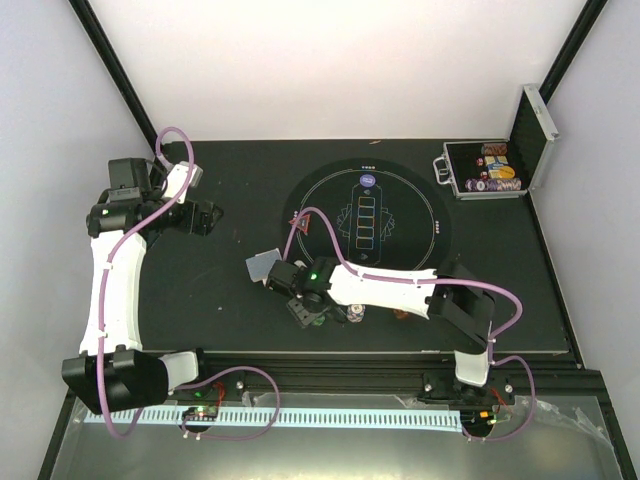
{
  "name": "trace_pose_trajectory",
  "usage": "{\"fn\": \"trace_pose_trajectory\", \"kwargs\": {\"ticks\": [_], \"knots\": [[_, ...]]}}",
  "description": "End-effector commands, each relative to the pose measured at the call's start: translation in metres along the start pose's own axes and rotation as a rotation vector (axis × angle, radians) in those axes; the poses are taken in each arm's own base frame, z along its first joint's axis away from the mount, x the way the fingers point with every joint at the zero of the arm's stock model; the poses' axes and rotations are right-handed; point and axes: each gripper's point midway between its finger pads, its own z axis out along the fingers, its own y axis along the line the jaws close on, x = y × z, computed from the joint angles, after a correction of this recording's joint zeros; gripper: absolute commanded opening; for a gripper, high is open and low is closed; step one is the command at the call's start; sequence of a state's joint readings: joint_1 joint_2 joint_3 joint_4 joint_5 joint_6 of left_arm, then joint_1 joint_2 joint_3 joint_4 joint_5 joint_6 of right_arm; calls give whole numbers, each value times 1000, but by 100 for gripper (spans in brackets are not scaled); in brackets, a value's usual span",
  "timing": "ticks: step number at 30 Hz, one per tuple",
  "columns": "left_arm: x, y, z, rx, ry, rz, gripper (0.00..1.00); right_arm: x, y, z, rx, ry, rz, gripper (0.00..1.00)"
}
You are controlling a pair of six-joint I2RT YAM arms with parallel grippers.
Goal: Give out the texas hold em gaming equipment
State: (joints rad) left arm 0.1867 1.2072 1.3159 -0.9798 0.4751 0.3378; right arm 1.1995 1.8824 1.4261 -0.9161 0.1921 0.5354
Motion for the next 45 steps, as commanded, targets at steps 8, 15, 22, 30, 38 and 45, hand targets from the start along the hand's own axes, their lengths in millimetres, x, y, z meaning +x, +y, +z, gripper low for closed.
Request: {"fn": "trace_pose_trajectory", "kwargs": {"ticks": [8,15,22,30,38,45], "knots": [[-8,1,-12,-17,-21,11,99,10,-1,12,19,26,2,54],[-8,2,-12,-19,-23,10,99,6,1,10,15,13,6,42],[-8,2,-12,-14,-23,9,99,0,0,-2,10,-11,13,28],[-8,1,-12,-9,-25,11,99,-17,-4,-32,14,-65,14,20],[-8,2,-13,-12,-26,12,99,-43,-22,-50,25,-112,30,17],[-5,5,-12,-17,-12,0,99,-97,-70,-29,68,-129,86,18]]}}
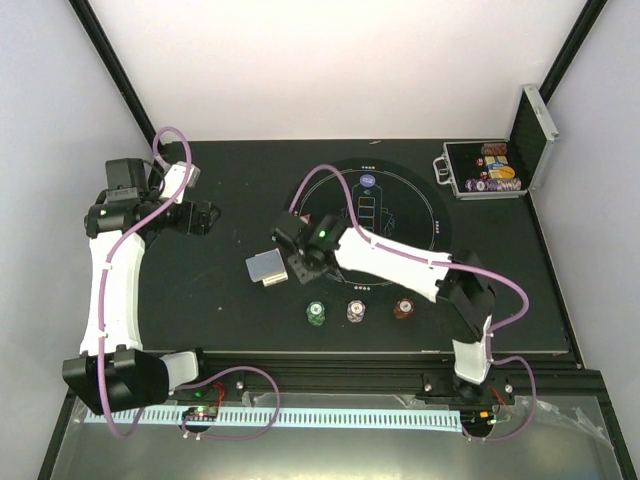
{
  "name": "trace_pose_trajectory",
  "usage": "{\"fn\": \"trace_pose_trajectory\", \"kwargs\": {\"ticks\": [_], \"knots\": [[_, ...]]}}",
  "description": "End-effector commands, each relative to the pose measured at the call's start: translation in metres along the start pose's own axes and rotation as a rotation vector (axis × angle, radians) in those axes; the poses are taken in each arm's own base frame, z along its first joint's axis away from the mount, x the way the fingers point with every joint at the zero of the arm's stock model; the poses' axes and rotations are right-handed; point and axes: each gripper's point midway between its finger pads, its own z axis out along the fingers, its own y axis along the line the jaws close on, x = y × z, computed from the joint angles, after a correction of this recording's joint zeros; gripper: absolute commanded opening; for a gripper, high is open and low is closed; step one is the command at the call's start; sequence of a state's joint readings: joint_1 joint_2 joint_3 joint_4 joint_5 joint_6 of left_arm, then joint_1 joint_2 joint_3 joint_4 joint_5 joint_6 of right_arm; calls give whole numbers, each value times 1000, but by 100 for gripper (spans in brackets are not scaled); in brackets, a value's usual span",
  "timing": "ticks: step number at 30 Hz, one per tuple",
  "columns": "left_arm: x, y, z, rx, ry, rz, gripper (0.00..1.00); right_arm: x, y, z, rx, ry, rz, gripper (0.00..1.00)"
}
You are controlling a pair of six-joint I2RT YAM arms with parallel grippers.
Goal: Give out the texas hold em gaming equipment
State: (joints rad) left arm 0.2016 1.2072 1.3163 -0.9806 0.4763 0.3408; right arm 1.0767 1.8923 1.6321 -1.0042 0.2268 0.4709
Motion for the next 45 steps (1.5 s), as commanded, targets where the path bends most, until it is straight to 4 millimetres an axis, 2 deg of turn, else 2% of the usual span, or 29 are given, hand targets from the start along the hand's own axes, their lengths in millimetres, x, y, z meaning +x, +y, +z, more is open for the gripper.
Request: {"fn": "trace_pose_trajectory", "kwargs": {"ticks": [1,7,8,12,20,26,28,29,32,37,41,45], "knots": [[-5,1,-10,-8,-8,6,99,-43,-32,20,51,-28,20,18],[-5,2,-13,-17,-10,8,99,-79,-55,67,77,-13,62,17],[-6,2,-13,-15,-11,9,99,-80,-56,79,75,2,69,17],[-7,2,-14,-11,-12,4,99,-88,-64,104,64,12,103,17],[-6,0,-14,-3,-11,4,99,-87,-60,140,46,56,95,18],[-5,0,-14,-2,-6,8,99,-85,-58,155,27,78,113,18],[-5,0,-15,-2,-8,9,99,-84,-57,155,24,80,113,23],[-5,0,-15,0,-7,9,99,-85,-58,155,24,80,113,28],[-6,-1,-15,3,-12,8,99,-89,-61,147,34,73,110,57],[-7,-3,-17,14,-20,3,99,-101,-66,113,43,27,109,75],[-7,-4,-16,17,-19,1,99,-105,-68,74,33,-23,111,78],[-7,-5,-17,19,-20,3,99,-74,-52,47,29,-25,81,79]]}}
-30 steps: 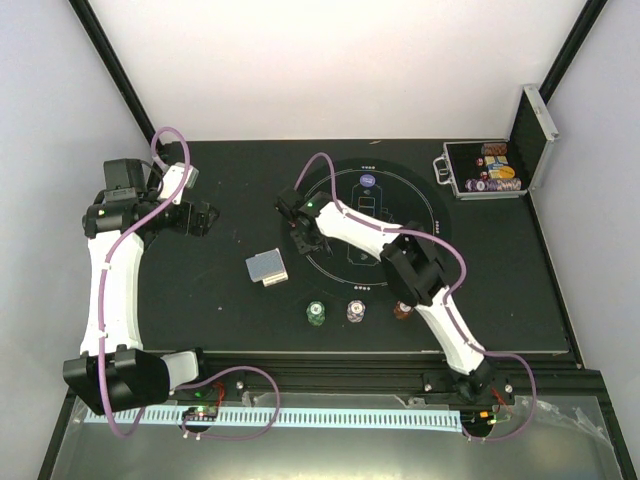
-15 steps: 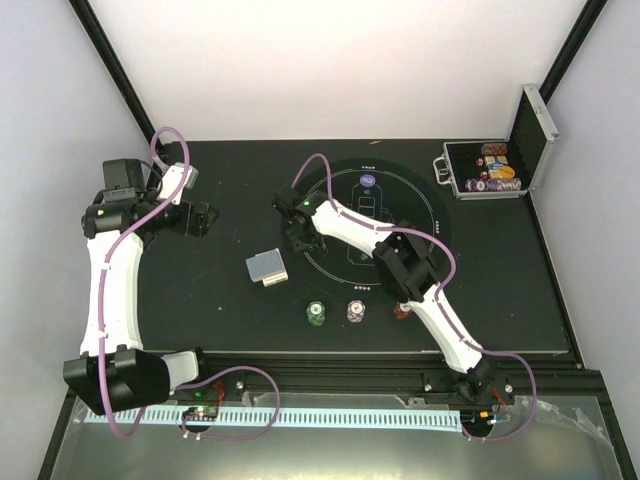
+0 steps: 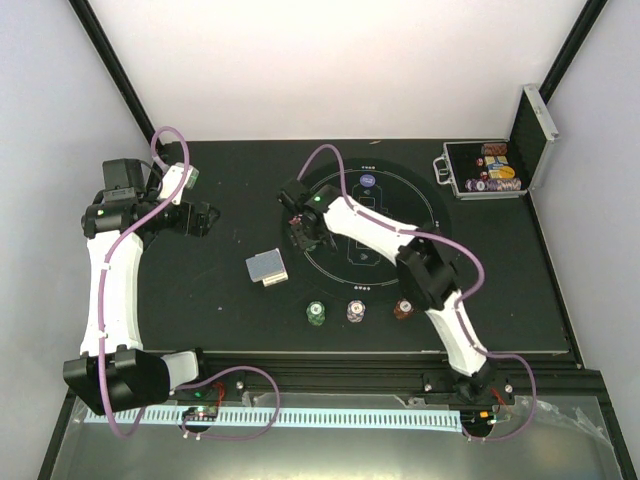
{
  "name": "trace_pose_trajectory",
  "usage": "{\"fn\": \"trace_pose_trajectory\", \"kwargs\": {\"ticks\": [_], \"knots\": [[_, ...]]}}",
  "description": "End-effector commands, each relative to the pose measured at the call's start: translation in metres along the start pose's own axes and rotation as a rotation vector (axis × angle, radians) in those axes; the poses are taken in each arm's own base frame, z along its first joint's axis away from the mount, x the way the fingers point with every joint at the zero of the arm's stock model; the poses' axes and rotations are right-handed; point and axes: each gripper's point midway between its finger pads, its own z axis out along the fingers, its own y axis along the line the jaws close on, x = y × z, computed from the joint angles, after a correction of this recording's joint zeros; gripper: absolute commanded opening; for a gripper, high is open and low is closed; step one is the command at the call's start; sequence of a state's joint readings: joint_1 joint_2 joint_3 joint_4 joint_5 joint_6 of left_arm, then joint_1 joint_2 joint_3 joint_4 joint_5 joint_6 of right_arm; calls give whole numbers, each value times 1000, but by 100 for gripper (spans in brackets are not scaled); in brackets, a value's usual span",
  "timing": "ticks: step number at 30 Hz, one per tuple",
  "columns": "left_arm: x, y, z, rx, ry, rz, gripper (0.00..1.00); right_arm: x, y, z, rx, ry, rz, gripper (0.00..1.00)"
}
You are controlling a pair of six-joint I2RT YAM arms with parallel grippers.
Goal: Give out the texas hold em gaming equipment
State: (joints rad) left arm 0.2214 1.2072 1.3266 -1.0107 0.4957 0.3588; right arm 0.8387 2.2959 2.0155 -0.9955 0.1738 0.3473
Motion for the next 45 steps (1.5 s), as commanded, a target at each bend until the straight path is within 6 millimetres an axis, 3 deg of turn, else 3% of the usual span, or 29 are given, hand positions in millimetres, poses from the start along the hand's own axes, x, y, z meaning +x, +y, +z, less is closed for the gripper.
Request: {"fn": "trace_pose_trajectory", "kwargs": {"ticks": [1,8,13,16,30,45], "knots": [[-9,-6,-13,9,-29,9,99,22,13,-61,-17,-73,-22,80],[-13,-8,-15,19,-48,14,99,108,54,-80,-129,-50,-40,86],[-16,-9,-18,18,-66,21,99,147,74,-77,-134,-15,-71,88],[-17,-11,-20,18,-71,22,99,159,78,-71,-124,5,-90,88],[-18,-12,-23,12,-79,31,99,172,80,-44,-87,62,-117,77],[-18,-11,-23,9,-81,33,99,165,83,-43,-76,51,-124,51]]}}
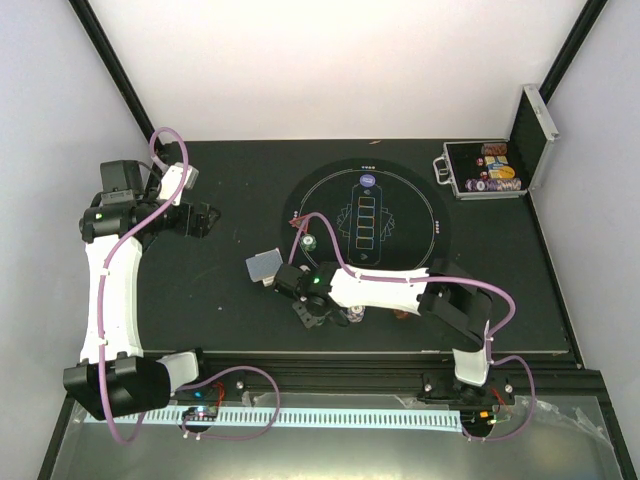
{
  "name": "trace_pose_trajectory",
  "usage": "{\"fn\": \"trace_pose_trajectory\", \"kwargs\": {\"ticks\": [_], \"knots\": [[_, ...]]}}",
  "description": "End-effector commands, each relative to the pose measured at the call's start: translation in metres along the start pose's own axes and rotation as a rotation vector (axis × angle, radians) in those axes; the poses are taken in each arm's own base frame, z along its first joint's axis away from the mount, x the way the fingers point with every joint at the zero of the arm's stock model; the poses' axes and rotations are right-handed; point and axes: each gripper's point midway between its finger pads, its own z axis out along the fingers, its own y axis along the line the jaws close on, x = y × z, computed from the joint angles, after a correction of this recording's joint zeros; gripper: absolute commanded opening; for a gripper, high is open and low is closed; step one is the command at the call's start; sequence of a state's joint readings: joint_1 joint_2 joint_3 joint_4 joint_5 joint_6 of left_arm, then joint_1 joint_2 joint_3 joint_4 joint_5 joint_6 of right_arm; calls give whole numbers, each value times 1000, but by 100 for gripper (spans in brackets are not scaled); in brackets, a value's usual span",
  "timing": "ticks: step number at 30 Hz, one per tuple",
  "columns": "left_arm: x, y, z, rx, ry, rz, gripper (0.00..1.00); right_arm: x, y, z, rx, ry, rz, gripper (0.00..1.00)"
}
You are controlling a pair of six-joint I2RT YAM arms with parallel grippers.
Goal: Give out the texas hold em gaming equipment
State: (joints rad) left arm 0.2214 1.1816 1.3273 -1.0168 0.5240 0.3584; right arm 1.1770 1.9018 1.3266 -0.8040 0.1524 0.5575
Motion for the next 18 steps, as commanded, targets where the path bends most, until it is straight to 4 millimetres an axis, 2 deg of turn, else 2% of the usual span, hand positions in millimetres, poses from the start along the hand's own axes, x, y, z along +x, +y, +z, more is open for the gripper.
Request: {"fn": "trace_pose_trajectory", "kwargs": {"ticks": [1,9,18], "knots": [[-15,-3,-15,-9,-53,23,99,-13,3,-7,0,-37,6,49],[-15,-3,-14,-7,-53,25,99,-16,4,-16,-9,-48,3,49],[-14,-3,-14,-9,-49,26,99,-11,3,-8,2,-33,1,49]]}}
